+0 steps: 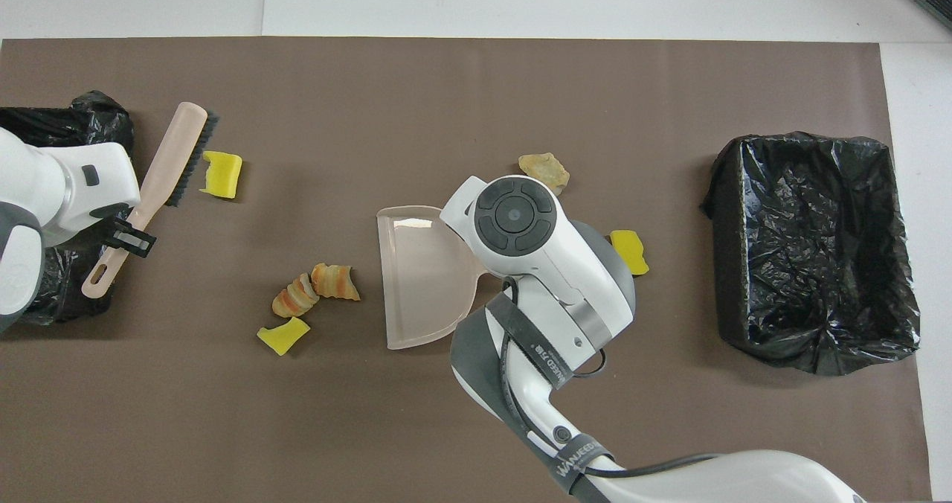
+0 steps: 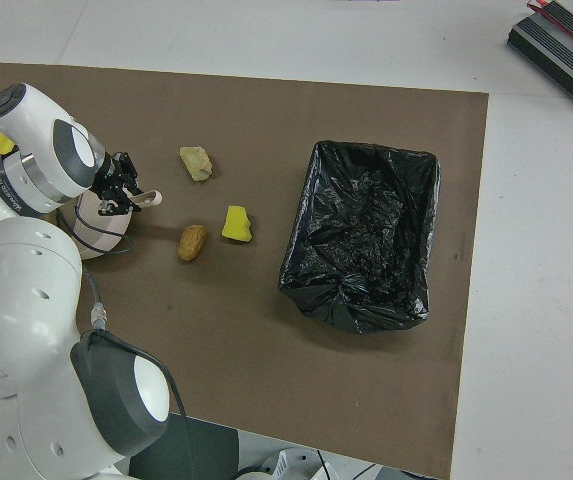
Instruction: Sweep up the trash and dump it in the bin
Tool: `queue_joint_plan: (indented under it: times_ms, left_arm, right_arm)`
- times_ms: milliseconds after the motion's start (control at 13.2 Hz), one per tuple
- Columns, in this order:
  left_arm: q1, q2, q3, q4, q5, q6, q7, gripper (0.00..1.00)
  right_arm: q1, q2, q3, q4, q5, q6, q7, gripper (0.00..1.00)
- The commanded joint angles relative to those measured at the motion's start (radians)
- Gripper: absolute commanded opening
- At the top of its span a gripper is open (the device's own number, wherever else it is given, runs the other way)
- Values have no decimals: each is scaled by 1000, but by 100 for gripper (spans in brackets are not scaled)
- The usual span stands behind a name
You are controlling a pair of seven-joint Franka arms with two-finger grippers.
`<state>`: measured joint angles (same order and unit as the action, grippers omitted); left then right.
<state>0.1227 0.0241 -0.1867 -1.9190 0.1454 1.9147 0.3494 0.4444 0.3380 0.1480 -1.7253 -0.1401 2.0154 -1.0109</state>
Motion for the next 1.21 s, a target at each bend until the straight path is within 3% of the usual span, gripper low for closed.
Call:
queue_joint_plan:
  times_ms: [0, 227, 453, 831, 1133]
  left_arm:
    - [3, 173, 13, 107, 20, 61, 3, 0]
    - [9, 325, 19, 268, 144, 53, 10, 0]
    - [38, 359, 24, 264, 171, 41, 11, 0]
    - [31, 272, 23, 85, 169, -20, 13, 0]
    - [-15, 174, 12, -13, 108, -155, 3, 0]
  right_arm:
    - [-7, -25, 9, -33, 8, 3, 9, 0]
    - [-9, -25, 9, -33, 8, 3, 11, 0]
    - [-7, -25, 9, -33, 8, 3, 11, 0]
    - [-15, -25, 9, -34, 7, 0, 0, 0]
    - [-21, -27, 9, -39, 8, 3, -2, 0]
